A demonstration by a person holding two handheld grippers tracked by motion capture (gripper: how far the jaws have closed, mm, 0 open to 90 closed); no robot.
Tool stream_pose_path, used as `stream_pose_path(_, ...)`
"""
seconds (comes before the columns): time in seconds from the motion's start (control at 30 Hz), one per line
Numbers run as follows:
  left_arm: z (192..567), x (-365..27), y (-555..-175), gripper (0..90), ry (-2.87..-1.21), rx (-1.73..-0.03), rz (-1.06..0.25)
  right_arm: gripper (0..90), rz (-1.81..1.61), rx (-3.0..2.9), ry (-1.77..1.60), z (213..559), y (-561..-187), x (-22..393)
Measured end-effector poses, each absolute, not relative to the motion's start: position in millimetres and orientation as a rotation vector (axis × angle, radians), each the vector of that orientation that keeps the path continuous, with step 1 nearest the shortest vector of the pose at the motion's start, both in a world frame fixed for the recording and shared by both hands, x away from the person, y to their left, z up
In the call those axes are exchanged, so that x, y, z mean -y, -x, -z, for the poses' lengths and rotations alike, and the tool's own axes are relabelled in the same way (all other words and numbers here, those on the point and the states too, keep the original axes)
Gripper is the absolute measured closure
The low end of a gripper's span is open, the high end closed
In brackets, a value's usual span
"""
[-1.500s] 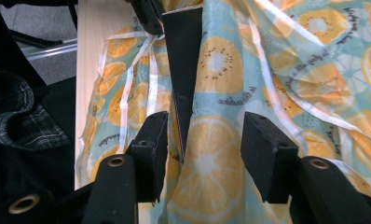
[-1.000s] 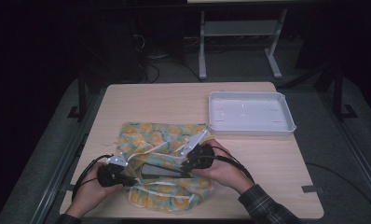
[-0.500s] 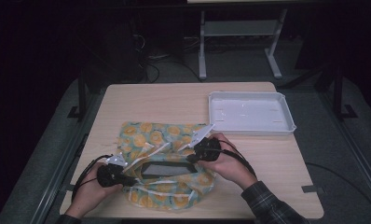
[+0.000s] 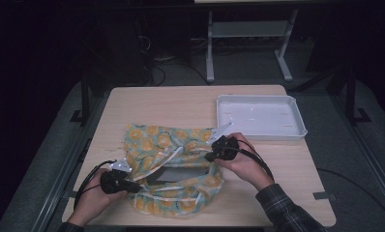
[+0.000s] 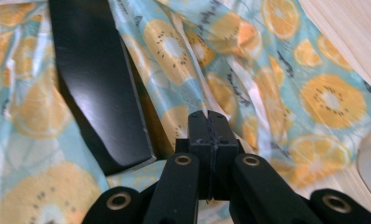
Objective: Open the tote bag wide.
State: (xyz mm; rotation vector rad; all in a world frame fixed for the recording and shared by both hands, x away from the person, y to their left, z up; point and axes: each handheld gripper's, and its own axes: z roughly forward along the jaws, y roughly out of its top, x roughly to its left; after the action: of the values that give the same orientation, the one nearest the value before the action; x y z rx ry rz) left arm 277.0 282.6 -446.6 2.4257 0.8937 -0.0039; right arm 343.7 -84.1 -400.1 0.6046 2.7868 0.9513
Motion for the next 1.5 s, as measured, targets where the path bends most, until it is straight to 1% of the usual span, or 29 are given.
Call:
stream_pose_path(0.33, 447.0, -282.9, -277.0, 87.5, -2.42, -0.898, 0.009, 89.5, -0.87, -2.779, -0.711, 418.1, -360.8, 102.1)
stream_pose_path(0.37, 447.0, -283.0, -277.0, 87.5, -2.42, -0.898, 0.009, 89.4, -0.857, -2.792, -0.74, 424.2, -363.8, 103.7)
stream_pose_path(0.63, 447.0, -283.0, -276.9, 87.5, -2.42, -0.897, 0.008, 89.3, -0.815, -2.807, -0.806, 442.0, -375.3, 107.9)
stream_pose_path(0.97, 447.4, -282.9, -276.4, 87.5, -2.41, -0.904, 0.009, 89.0, -0.81, -2.812, -0.835, 452.6, -379.1, 108.5)
stream_pose_path(1.03, 447.3, -283.1, -276.5, 87.5, -2.415, -0.9, 0.008, 85.3, -0.83, -2.802, -0.85, 453.7, -379.5, 110.8)
stream_pose_path(1.07, 447.1, -283.1, -276.5, 87.5, -2.417, -0.9, 0.008, 85.3, -0.83, -2.802, -0.85, 453.7, -379.5, 110.8)
stream_pose_path(1.1, 447.1, -283.1, -276.6, 87.4, -2.418, -0.898, 0.008, 76.5, -0.846, -2.812, -0.875, 452.8, -378.7, 111.2)
stream_pose_path(1.13, 447.1, -283.2, -276.6, 87.4, -2.417, -0.899, 0.008, 72.9, -0.857, -2.802, -0.875, 452.1, -378.8, 112.0)
stream_pose_path(1.2, 447.5, -282.9, -276.4, 87.4, -2.408, -0.904, 0.009, 71.3, -0.87, -2.796, -0.891, 450.7, -378.6, 113.0)
stream_pose_path(1.23, 447.7, -283.0, -276.5, 87.3, -2.406, -0.905, 0.01, 65.9, -0.936, -2.794, -0.913, 445.8, -377.9, 117.0)
stream_pose_path(1.3, 447.5, -283.5, -276.8, 87.4, -2.412, -0.9, 0.011, 64.6, -0.968, -2.784, -0.923, 442.6, -377.0, 119.1)
stream_pose_path(1.33, 447.4, -283.5, -276.9, 87.4, -2.413, -0.9, 0.012, 60.7, -1.017, -2.774, -0.929, 435.9, -374.7, 124.0)
stream_pose_path(1.37, 447.4, -283.6, -276.9, 87.3, -2.413, -0.9, 0.012, 59.2, -1.018, -2.77, -0.929, 431.5, -373.0, 125.5)
stream_pose_path(1.43, 447.4, -283.6, -276.8, 87.4, -2.412, -0.9, 0.012, 58.2, -1.02, -2.763, -0.921, 427.3, -371.3, 127.3)
stream_pose_path(1.5, 447.4, -283.4, -276.8, 87.3, -2.412, -0.901, 0.012, 56.6, -1.091, -2.753, -0.93, 415.0, -366.4, 131.6)
